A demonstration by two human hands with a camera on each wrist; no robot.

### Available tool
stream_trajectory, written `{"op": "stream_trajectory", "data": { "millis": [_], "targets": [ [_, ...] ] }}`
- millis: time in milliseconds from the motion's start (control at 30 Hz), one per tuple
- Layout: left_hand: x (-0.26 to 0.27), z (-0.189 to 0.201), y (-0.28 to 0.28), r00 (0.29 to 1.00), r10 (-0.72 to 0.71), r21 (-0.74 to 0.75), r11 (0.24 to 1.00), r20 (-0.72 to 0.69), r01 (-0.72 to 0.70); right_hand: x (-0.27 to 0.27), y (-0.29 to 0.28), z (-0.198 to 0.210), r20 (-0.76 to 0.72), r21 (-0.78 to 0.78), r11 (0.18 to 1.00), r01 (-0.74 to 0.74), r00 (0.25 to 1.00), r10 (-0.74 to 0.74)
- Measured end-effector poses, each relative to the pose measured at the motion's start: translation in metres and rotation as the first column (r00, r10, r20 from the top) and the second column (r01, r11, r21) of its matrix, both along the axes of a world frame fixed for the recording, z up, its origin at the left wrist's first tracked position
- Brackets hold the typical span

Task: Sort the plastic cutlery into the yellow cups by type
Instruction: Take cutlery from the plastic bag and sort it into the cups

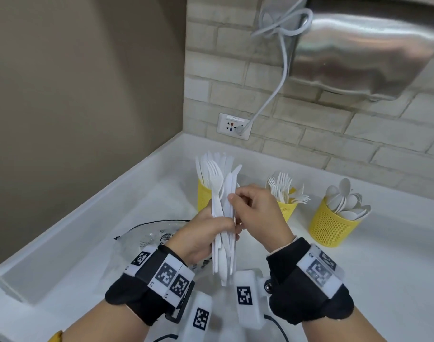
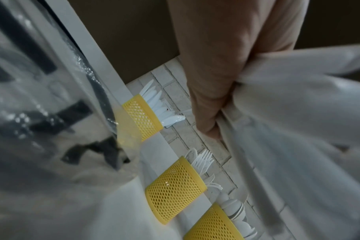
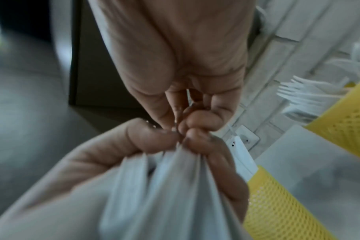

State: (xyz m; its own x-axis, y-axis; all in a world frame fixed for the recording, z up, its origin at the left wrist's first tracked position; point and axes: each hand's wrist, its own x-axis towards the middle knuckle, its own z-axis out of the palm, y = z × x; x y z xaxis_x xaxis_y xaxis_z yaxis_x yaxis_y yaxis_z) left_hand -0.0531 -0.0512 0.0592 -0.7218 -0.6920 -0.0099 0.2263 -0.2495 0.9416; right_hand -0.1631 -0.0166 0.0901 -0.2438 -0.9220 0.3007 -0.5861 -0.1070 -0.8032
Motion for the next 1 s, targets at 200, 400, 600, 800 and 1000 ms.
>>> {"op": "stream_trajectory", "data": {
  "millis": [200,400,600,800,1000],
  "targets": [
    [-0.004,-0.002,0.0,0.997,0.052,0.067,0.997,-0.063,-0.047,0.004,-0.001,-0.005,0.124,0.007,0.997,0.075,0.989,-0.075],
    [-0.005,0.0,0.0,0.992,0.103,0.063,0.993,-0.078,-0.098,0.005,-0.001,-0.007,0.389,0.002,0.996,0.092,0.917,-0.085],
    [-0.003,0.001,-0.003,0.984,0.171,0.13,0.978,-0.059,-0.162,-0.002,0.002,-0.004,0.592,-0.05,0.994,0.099,0.804,-0.05],
    [-0.004,-0.005,-0.006,0.983,0.182,0.126,0.976,-0.009,-0.179,-0.009,0.002,0.01,0.714,-0.134,0.968,0.214,0.698,-0.055],
    [-0.005,0.0,-0.005,0.98,0.184,0.094,0.98,-0.069,-0.177,-0.008,0.005,-0.001,0.153,-0.021,1.0,-0.019,0.988,0.022]
  ]
}}
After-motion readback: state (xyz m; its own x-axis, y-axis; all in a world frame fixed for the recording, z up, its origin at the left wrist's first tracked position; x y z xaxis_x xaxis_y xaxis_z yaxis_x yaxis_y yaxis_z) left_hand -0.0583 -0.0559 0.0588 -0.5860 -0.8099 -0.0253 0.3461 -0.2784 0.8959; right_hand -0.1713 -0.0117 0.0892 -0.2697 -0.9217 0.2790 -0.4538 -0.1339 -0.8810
